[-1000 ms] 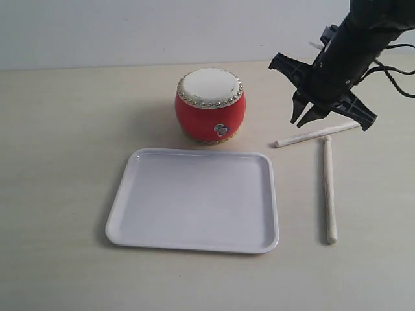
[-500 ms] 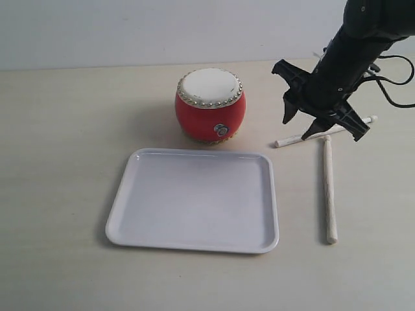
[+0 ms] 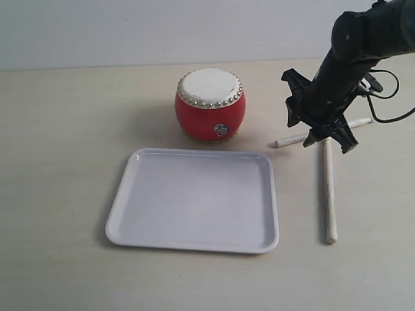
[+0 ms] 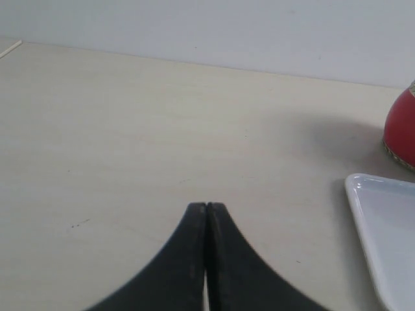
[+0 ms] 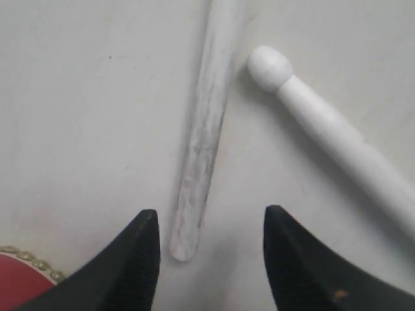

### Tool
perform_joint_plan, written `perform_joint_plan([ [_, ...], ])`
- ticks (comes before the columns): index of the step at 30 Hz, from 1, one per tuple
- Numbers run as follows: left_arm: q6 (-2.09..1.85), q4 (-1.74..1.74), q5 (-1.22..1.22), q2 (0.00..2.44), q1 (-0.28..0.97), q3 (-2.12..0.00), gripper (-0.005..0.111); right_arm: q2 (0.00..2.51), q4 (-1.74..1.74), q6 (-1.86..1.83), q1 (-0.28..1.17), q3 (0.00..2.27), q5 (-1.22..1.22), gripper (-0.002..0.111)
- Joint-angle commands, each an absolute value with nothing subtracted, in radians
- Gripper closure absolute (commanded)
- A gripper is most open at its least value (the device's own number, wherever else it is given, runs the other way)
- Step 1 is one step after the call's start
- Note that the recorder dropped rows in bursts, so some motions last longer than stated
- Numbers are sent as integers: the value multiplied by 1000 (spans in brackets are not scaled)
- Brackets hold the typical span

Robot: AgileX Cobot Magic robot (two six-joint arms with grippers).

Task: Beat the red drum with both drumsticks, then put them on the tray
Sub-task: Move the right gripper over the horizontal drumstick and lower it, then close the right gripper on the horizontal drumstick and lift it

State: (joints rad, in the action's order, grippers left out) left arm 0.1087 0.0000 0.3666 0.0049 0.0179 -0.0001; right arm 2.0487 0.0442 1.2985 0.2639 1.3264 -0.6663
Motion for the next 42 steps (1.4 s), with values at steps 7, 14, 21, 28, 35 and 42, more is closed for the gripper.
perform_joint_plan([
  [7, 109, -5, 356, 0, 22, 0, 107, 2097, 14, 1416, 259, 1333, -577, 61],
  [14, 109, -5, 356, 0, 22, 0, 107, 2125, 16, 1416, 259, 1333, -574, 61],
  [21, 109, -5, 356, 0, 22, 0, 107, 2130, -28, 1453, 259, 1333, -568, 66],
  [28, 109, -5, 356, 0, 22, 0, 107, 2130, -63, 1448, 259, 1333, -547, 85],
  [35, 109, -5, 356, 0, 22, 0, 107, 2130, -52, 1371, 259, 1333, -520, 108],
  [42, 109, -5, 356, 0, 22, 0, 107, 2079, -52, 1363, 259, 1333, -523, 108],
])
